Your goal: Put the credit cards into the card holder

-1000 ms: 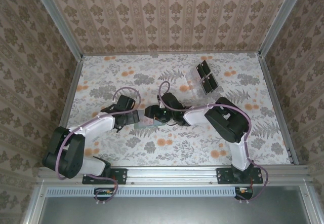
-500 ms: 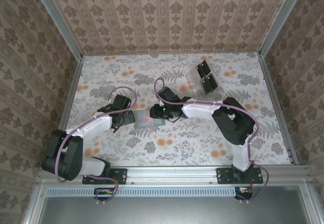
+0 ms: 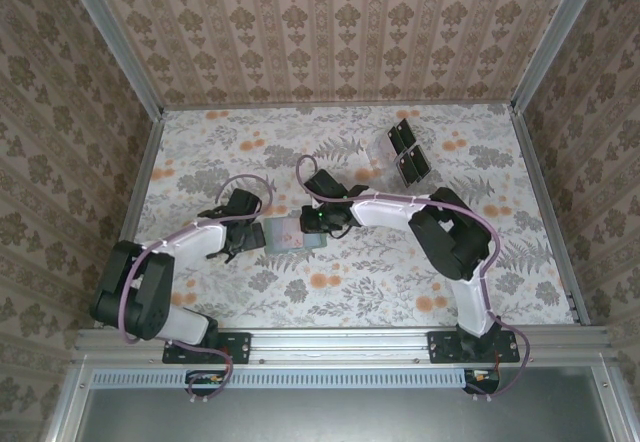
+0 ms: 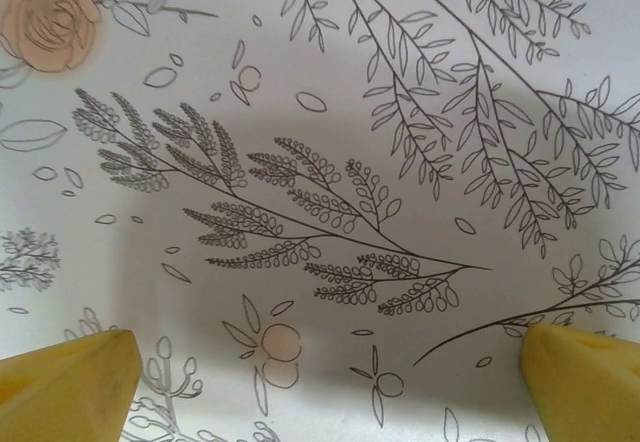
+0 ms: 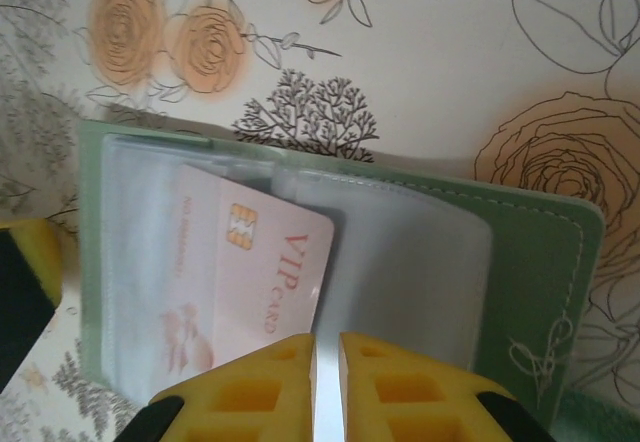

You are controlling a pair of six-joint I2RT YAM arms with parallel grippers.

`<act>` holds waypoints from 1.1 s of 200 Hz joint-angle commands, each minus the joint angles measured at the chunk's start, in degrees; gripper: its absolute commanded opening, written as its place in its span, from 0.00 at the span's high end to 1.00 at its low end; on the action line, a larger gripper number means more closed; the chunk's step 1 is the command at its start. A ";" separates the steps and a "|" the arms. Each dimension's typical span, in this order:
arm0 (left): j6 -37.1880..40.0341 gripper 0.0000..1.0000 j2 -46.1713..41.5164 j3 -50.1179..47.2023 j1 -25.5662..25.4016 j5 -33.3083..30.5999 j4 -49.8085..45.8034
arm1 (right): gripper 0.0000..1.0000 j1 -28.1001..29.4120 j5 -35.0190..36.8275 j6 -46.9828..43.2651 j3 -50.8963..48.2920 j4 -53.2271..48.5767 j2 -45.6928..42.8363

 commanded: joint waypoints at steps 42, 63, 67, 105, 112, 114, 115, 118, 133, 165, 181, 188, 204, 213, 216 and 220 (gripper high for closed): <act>1.27 0.00 4.29 2.06 0.15 0.40 1.03 | 0.85 0.32 -0.13 -1.17 4.26 -2.48 3.15; 1.48 0.00 4.65 2.23 0.06 0.58 1.49 | 0.86 0.52 -0.61 -0.98 4.91 -2.34 3.61; 1.54 0.00 4.71 2.32 0.06 0.58 1.50 | 0.86 0.55 -0.73 -0.93 5.03 -2.30 3.74; 1.56 0.00 5.03 2.59 -0.11 0.71 1.45 | 0.86 1.27 -1.76 -0.54 6.75 -2.08 5.05; 1.56 0.00 5.02 2.65 -0.20 0.75 1.39 | 0.86 1.36 -1.90 -0.36 7.05 -2.03 5.24; 1.60 0.00 5.08 2.60 -0.22 0.79 1.44 | 0.86 1.43 -1.94 -0.36 7.13 -2.02 5.24; 1.58 0.00 5.06 2.59 -0.21 0.79 1.45 | 0.86 1.44 -1.96 -0.32 7.16 -2.05 5.25; 1.56 0.00 5.11 2.63 -0.22 0.78 1.45 | 0.86 1.49 -1.97 -0.27 7.38 -2.03 5.40; 1.64 0.00 5.08 2.71 -0.31 0.80 1.39 | 0.86 1.79 -2.32 -0.12 7.91 -1.99 5.87; 1.73 0.00 5.35 2.94 -0.46 0.82 1.26 | 0.86 2.48 -3.16 0.24 8.95 -1.88 6.71; 1.66 0.00 5.44 3.06 -0.57 0.83 1.26 | 0.86 2.97 -3.64 0.52 9.46 -1.81 7.25; 1.64 0.00 5.52 3.17 -0.71 0.88 1.25 | 0.86 3.11 -3.86 0.65 9.59 -1.68 7.36; 1.64 0.00 5.73 3.26 -0.82 0.83 1.17 | 0.87 3.57 -4.26 0.95 9.80 -1.46 7.73; 1.63 0.00 5.72 3.29 -1.01 0.86 1.14 | 0.87 3.72 -4.48 1.11 9.78 -1.30 7.68; 1.63 0.00 5.74 3.27 -0.99 0.77 1.26 | 0.87 3.77 -4.58 1.17 9.79 -1.19 7.68; 1.64 0.00 5.69 3.29 -0.99 0.80 1.25 | 0.87 3.75 -4.73 1.28 9.83 -1.12 7.72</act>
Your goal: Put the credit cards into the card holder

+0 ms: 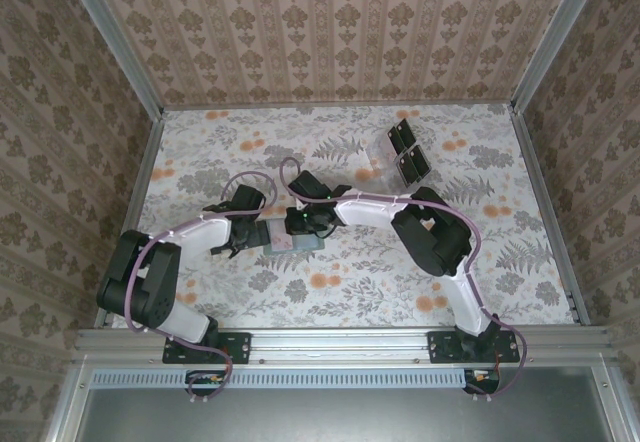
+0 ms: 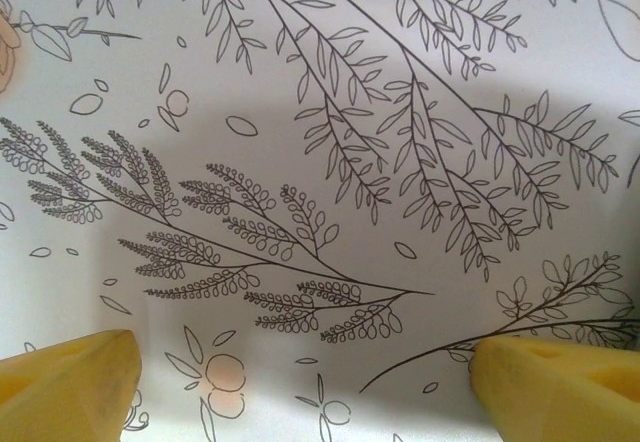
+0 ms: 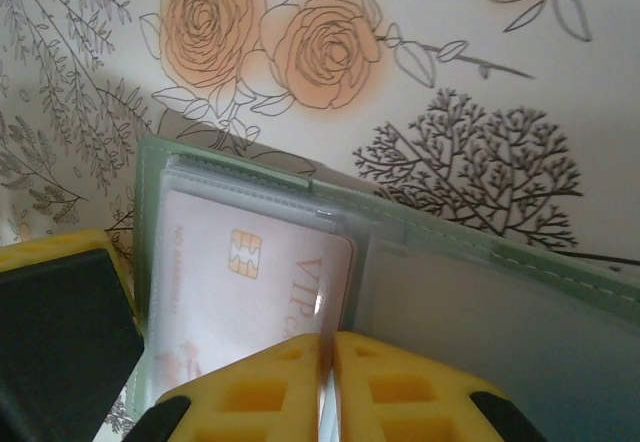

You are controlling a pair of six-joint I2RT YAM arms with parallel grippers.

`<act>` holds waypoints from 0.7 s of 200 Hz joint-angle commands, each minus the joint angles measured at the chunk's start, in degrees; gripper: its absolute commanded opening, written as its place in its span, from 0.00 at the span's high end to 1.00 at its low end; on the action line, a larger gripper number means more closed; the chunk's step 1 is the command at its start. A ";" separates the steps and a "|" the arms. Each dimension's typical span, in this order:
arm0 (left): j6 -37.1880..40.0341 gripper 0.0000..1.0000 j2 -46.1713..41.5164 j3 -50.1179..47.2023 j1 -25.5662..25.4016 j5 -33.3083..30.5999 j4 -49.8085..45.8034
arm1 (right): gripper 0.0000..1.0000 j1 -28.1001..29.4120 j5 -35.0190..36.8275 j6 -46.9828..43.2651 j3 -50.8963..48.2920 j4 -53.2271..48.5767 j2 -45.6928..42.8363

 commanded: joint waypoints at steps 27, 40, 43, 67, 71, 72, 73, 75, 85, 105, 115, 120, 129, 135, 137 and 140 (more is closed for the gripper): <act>0.83 0.00 1.96 0.60 -0.57 -0.69 1.02 | 0.86 0.98 -2.92 1.49 1.07 0.29 0.22; 0.71 0.00 1.97 0.64 -0.66 -0.53 1.06 | 0.82 0.90 -2.24 1.39 0.13 0.48 -1.17; 0.80 0.00 2.00 0.63 -0.65 -0.44 1.09 | 0.80 0.90 -2.02 1.38 -0.10 0.51 -1.52; 0.79 0.00 1.30 0.73 -0.61 0.01 0.83 | 0.67 0.65 -0.75 1.29 -3.41 1.50 -4.89; 0.80 0.00 1.03 0.73 -0.59 -0.07 0.74 | 0.66 0.62 -0.66 1.29 -4.09 1.91 -5.41; 0.82 0.00 1.03 0.73 -0.57 -0.07 0.69 | 0.66 0.54 -0.61 1.29 -4.28 2.04 -5.58; 0.83 0.00 0.99 0.73 -0.61 -0.03 0.63 | 0.66 0.54 -0.58 1.29 -4.46 2.14 -5.71; 0.88 0.00 0.83 0.78 -0.64 0.01 0.58 | 0.66 0.48 -0.52 1.31 -4.77 2.26 -5.92; 1.00 0.00 0.01 0.90 -0.56 -0.04 0.21 | 0.65 0.32 -0.17 1.44 -6.57 3.00 -7.09; 1.27 0.00 -1.38 1.24 -0.38 -0.08 -0.48 | 0.65 0.01 -0.18 1.96 -9.62 5.14 -8.27; 1.43 0.00 -1.92 1.43 -0.31 -0.07 -0.88 | 0.65 -0.23 0.07 1.98 -10.55 5.35 -8.11; 1.47 0.00 -2.24 1.53 -0.27 -0.04 -1.11 | 0.65 -0.42 0.13 2.06 -11.12 5.44 -8.00; 1.67 0.00 -2.71 1.69 -0.22 0.01 -1.43 | 0.66 -0.71 0.05 2.55 -12.37 6.10 -7.96; 1.70 0.00 -3.06 1.74 -0.20 -0.02 -1.61 | 0.67 -0.91 0.19 2.92 -13.14 6.27 -7.96; 1.71 0.00 -3.22 1.75 -0.20 0.01 -1.72 | 0.67 -0.96 0.26 2.99 -13.33 6.24 -7.95; 1.71 0.00 -3.40 1.84 -0.20 -0.02 -1.78 | 0.67 -1.03 0.37 3.10 -13.68 6.16 -7.95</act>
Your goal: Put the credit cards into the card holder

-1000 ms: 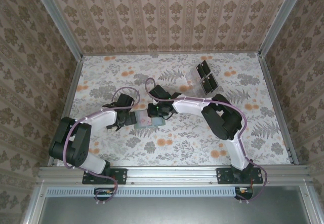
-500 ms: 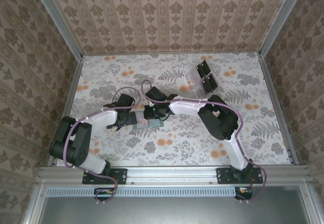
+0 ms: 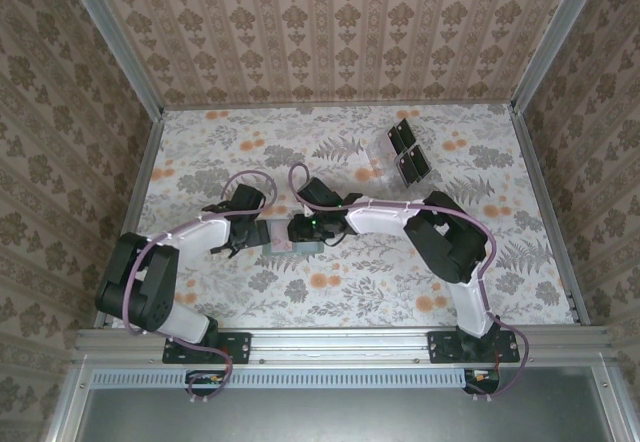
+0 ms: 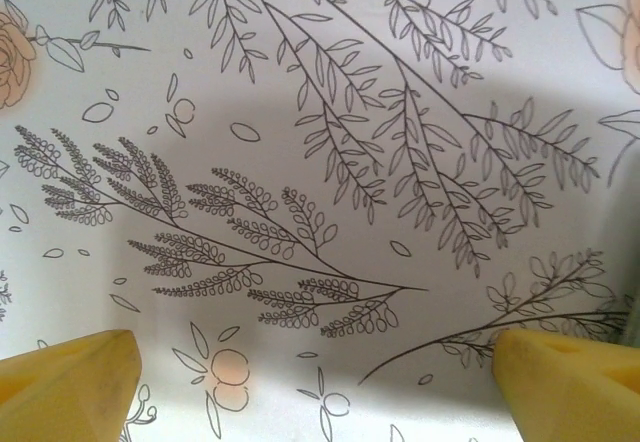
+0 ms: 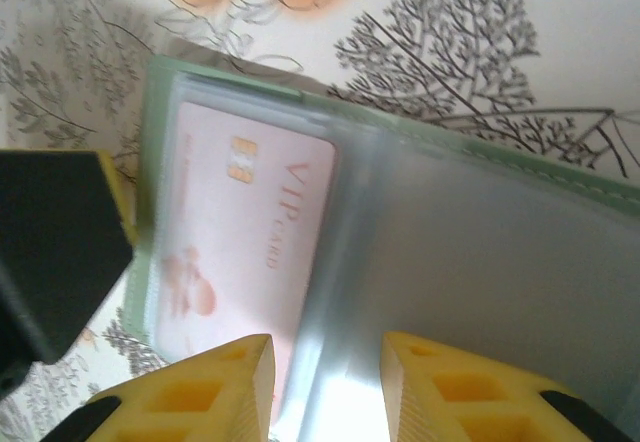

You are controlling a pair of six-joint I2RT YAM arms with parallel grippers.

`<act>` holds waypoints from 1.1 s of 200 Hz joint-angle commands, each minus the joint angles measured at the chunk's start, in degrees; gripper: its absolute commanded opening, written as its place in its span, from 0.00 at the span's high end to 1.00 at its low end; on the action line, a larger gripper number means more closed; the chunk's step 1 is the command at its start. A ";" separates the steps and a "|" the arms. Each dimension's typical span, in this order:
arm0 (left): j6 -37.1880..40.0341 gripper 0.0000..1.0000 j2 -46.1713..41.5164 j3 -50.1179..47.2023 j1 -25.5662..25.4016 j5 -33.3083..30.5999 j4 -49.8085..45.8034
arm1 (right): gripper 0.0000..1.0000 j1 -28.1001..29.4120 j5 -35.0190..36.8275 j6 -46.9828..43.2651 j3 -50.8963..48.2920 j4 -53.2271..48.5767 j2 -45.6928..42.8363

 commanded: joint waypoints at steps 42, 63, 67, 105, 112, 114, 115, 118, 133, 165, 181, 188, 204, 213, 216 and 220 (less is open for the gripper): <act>1.39 0.00 -4.15 1.60 -0.01 0.98 -1.75 | 0.76 -3.10 3.26 1.53 -7.24 -0.36 -2.99; 1.35 0.00 -4.26 1.30 -0.10 1.33 -1.64 | 0.77 -3.93 3.37 0.38 -7.40 -1.27 -4.05; 1.34 0.00 -4.24 1.20 -0.10 1.35 -1.52 | 0.77 -4.00 3.37 0.11 -7.25 -1.50 -4.16; 1.04 0.00 -2.52 0.73 -0.35 2.05 -0.51 | 0.82 -3.74 0.97 -2.34 -5.62 -0.93 -6.11; 1.08 0.00 -2.15 0.73 -0.52 2.23 -0.33 | 0.83 -3.64 1.02 -2.47 -5.36 -1.11 -6.42; 1.06 0.00 -2.04 0.73 -0.47 2.19 -0.27 | 0.83 -3.59 1.07 -2.48 -5.28 -1.17 -6.52; 1.02 0.00 -1.98 0.73 -0.46 2.17 -0.26 | 0.84 -3.57 1.08 -2.53 -5.24 -1.20 -6.50; 1.07 0.00 -1.86 0.72 -0.53 2.27 -0.19 | 0.84 -3.57 0.99 -2.54 -5.09 -1.26 -6.56; 1.08 0.00 -1.10 0.82 -0.72 2.40 0.22 | 0.86 -3.33 0.78 -2.55 -4.39 -1.43 -6.54; 0.95 0.00 -0.09 0.62 -0.91 2.56 0.80 | 0.90 -2.70 0.38 -2.48 -3.10 -1.66 -5.65; 0.99 0.00 0.44 0.56 -0.98 2.67 1.06 | 0.93 -2.38 0.20 -2.39 -2.44 -1.60 -5.02; 0.99 0.00 0.67 0.51 -1.02 2.74 1.14 | 0.93 -2.16 0.18 -2.31 -2.16 -1.72 -4.72; 0.99 0.00 1.09 0.47 -1.18 2.74 1.40 | 0.94 -1.95 0.00 -2.22 -1.42 -1.79 -3.80; 0.99 0.00 1.30 0.47 -1.16 2.76 1.49 | 0.94 -1.79 0.05 -2.13 -1.10 -1.83 -3.33; 0.99 0.00 1.30 0.47 -1.23 2.75 1.58 | 0.94 -1.69 0.03 -2.13 -0.99 -1.90 -3.13; 0.97 0.00 1.29 0.47 -1.17 2.76 1.66 | 0.94 -1.62 0.11 -2.02 -0.90 -1.92 -3.02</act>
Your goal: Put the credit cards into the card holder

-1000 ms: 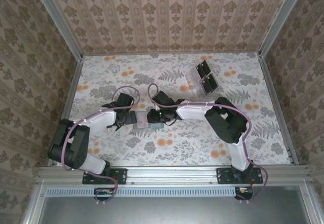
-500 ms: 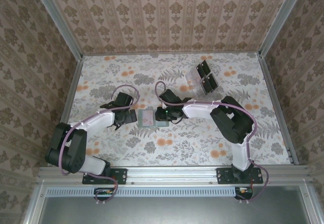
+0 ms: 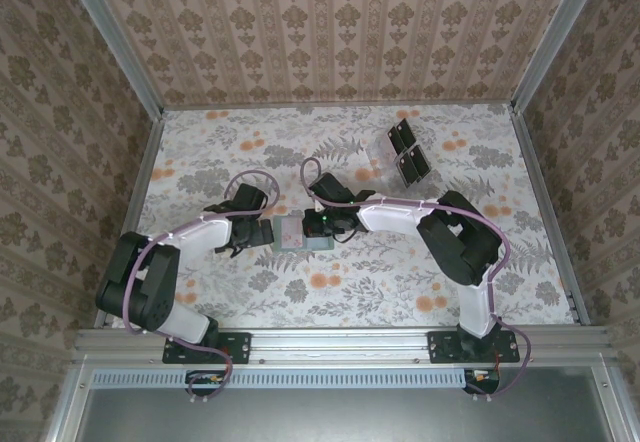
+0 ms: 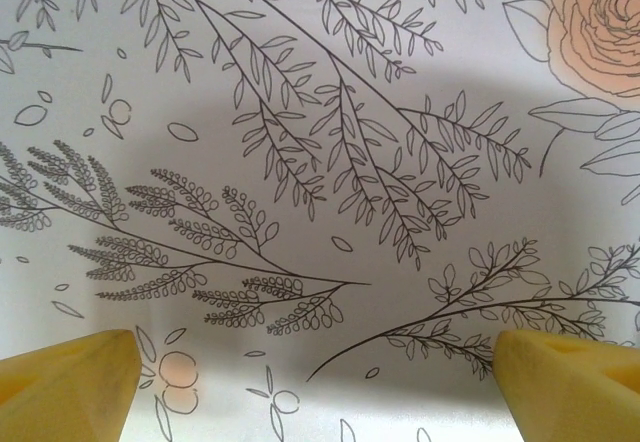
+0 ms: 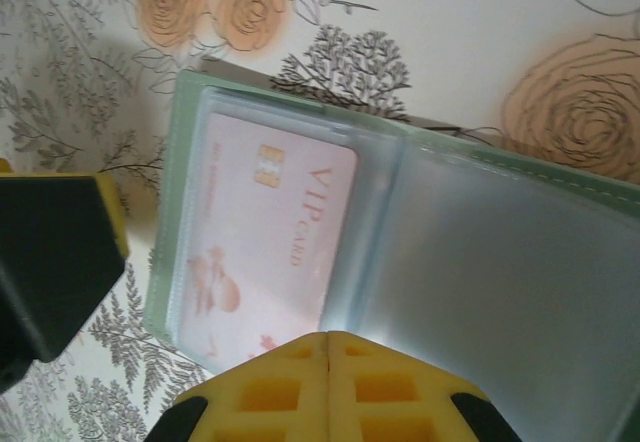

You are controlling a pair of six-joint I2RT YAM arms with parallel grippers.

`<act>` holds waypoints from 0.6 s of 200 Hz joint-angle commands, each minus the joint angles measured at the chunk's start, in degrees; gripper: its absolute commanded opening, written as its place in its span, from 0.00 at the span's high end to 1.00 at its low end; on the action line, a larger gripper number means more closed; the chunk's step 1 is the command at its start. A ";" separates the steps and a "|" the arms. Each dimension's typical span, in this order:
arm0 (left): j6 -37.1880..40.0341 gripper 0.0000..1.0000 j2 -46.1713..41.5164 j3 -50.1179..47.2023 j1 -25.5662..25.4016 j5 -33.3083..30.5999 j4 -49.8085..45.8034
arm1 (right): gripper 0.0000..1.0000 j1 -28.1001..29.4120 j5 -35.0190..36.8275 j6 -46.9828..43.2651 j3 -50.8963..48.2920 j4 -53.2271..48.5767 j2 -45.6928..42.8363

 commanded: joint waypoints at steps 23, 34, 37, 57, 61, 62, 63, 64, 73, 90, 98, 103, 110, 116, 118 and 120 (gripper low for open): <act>0.91 0.00 1.06 0.27 -0.51 0.39 0.43 | 0.94 0.71 -0.54 -0.10 2.43 -1.68 2.26; 0.90 0.00 1.15 0.26 -0.45 0.48 0.60 | 0.95 0.68 -0.55 0.05 2.49 -1.59 2.64; 0.93 0.00 1.14 0.27 -0.51 0.44 0.56 | 0.95 0.72 -0.56 0.10 2.54 -1.52 2.80; 0.88 0.00 1.26 0.27 -0.56 0.49 0.68 | 0.95 0.72 -0.72 0.43 2.52 -1.25 3.48; 0.90 0.00 1.30 0.27 -0.58 0.46 0.76 | 0.95 0.77 -0.80 0.49 2.54 -1.17 3.62; 0.85 0.00 1.28 0.32 -0.55 0.47 0.77 | 0.95 0.75 -0.80 0.49 2.54 -1.16 3.66; 0.82 0.00 1.26 0.29 -0.53 0.52 0.78 | 0.95 0.78 -0.89 0.49 2.54 -1.16 3.68; 0.81 0.00 1.26 0.28 -0.52 0.55 0.78 | 0.95 0.76 -0.89 0.54 2.54 -1.16 3.69; 0.80 0.00 1.40 0.14 -0.53 0.53 0.78 | 0.95 0.76 -1.11 0.66 2.63 -0.95 4.08; 0.80 0.00 1.49 0.11 -0.52 0.56 0.87 | 0.95 0.86 -1.37 0.76 2.89 -0.84 4.60; 0.80 0.00 1.59 0.14 -0.52 0.52 0.91 | 0.95 0.94 -1.48 0.85 3.10 -0.80 4.80; 0.76 0.00 1.59 0.17 -0.53 0.65 0.95 | 0.95 0.99 -1.53 0.85 3.22 -0.80 4.92; 0.70 0.00 1.61 0.17 -0.57 0.66 0.96 | 0.95 1.08 -1.64 0.85 3.45 -0.88 5.10; 0.68 0.00 1.78 0.14 -0.59 0.71 1.05 | 0.95 1.16 -1.61 0.88 3.63 -0.92 5.22; 0.70 0.00 1.76 0.11 -0.56 0.74 1.05 | 0.95 1.21 -1.66 0.86 3.72 -0.97 5.27; 0.71 0.00 1.82 0.17 -0.59 0.75 1.09 | 0.95 1.24 -1.72 0.85 3.76 -0.98 5.30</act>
